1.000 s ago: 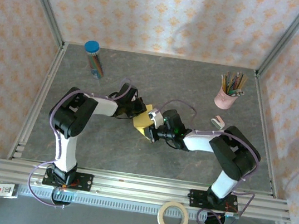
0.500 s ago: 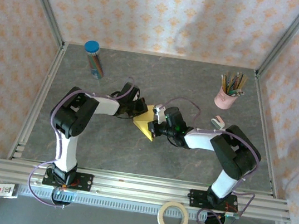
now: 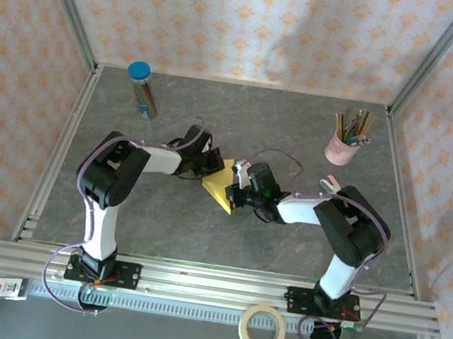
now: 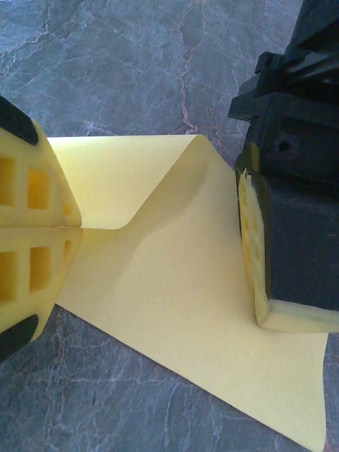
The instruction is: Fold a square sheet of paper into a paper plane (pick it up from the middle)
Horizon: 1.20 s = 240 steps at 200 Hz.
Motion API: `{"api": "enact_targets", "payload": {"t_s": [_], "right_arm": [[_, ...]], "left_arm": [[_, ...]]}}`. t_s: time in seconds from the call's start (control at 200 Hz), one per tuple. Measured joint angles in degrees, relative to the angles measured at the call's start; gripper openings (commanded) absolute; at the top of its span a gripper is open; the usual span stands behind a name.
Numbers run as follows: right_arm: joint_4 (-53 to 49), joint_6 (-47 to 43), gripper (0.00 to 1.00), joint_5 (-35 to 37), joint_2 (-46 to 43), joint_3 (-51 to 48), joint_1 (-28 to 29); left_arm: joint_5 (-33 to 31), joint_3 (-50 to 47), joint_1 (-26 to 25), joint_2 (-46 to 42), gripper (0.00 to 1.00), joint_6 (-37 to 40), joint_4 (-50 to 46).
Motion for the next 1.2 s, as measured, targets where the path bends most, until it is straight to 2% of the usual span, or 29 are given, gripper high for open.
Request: {"api": "enact_targets", "payload": {"t_s": [0.836, 1.031, 1.201], "right_arm": [[-3.1, 1.1, 0.00, 0.0, 2.9, 3.3, -0.1], [-3.5, 1.5, 0.00, -0.2, 3.0, 3.5, -0.2], [-3.9, 1.8, 0.00, -0.4, 3.0, 3.7, -0.3]], "left_arm": [[-1.7, 6.0, -0.3, -0.3, 0.07, 5.1, -11.5], [-2.1, 6.0, -0.3, -0.3, 0.09, 5.6, -12.5], [-4.3, 6.0, -0.3, -3.0, 0.17, 5.4, -12.9]]}}
